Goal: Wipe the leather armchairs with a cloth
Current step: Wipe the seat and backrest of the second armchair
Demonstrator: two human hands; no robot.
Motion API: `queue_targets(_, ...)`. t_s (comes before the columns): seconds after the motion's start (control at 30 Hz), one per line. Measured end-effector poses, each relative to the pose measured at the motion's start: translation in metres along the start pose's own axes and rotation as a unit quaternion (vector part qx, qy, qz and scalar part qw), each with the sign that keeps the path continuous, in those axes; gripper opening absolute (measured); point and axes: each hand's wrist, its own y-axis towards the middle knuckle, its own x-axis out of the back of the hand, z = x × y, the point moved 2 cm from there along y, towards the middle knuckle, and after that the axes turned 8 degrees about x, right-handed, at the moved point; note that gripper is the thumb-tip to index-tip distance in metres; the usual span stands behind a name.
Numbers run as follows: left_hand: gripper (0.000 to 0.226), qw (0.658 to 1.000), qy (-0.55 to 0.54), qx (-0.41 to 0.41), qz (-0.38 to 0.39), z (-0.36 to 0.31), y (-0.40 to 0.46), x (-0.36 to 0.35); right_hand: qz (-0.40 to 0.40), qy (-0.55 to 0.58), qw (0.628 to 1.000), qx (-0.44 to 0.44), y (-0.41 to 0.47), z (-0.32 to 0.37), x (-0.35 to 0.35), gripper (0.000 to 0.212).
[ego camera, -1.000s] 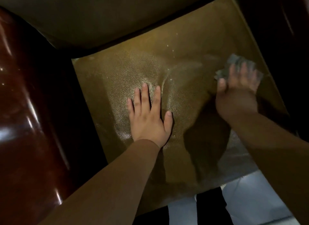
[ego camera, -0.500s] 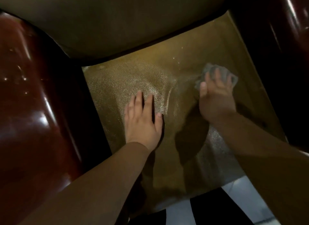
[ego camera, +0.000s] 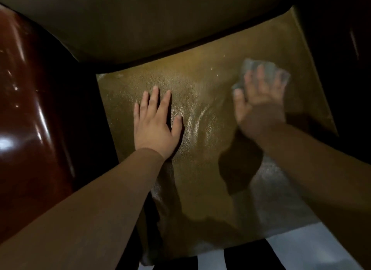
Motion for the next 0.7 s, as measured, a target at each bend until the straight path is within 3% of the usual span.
queue_targets(0.1, 0.066, 0.998, -0.057, 0.035, -0.018, -0.016, 0.008, 0.011, -0.005, -0.006, 0.966, 0.257, -0.022, 0.044, -0.011, 0.066)
queue_targets(0.17, 0.063, 0.995, -0.074, 0.046, -0.044, -0.026, 0.026, 0.018, 0.029, -0.018, 0.938, 0.344, -0.014, 0.029, -0.01, 0.068)
queue_targets(0.23, 0.063, 0.996, -0.059, 0.049, -0.042, -0.032, 0.044, 0.016, -0.006, -0.037, 0.946, 0.322, 0.01, 0.001, -0.007, 0.067)
queue_targets(0.3, 0.065, 0.997, -0.025, 0.049, -0.047, -0.036, 0.05, 0.005, -0.09, -0.015, 0.975, 0.204, 0.033, -0.03, 0.001, 0.064)
queue_targets(0.4, 0.066, 0.996, -0.011, 0.05, -0.078, -0.033, 0.05, -0.009, -0.068, 0.066, 0.995, 0.013, 0.048, -0.023, 0.004, 0.071)
queue_targets(0.43, 0.066, 0.995, -0.013, 0.051, -0.079, -0.031, 0.05, -0.01, -0.055, 0.058, 0.997, 0.0, 0.046, -0.002, 0.003, 0.073)
queue_targets(0.5, 0.067, 0.996, -0.018, 0.055, -0.072, -0.03, 0.047, -0.011, -0.03, 0.016, 0.992, 0.124, 0.031, 0.041, -0.004, 0.075)
queue_targets(0.6, 0.066, 0.996, -0.024, 0.048, -0.069, -0.032, 0.045, -0.008, 0.036, -0.011, 0.942, 0.333, 0.021, 0.053, -0.004, 0.07)
queue_targets(0.63, 0.066, 0.996, -0.024, 0.046, -0.076, -0.032, 0.045, -0.007, 0.028, -0.012, 0.936, 0.351, 0.032, 0.041, 0.0, 0.068)
queue_targets(0.7, 0.066, 0.994, -0.028, 0.043, -0.094, -0.032, 0.049, -0.007, -0.059, -0.014, 0.952, 0.3, 0.061, 0.009, 0.004, 0.063)
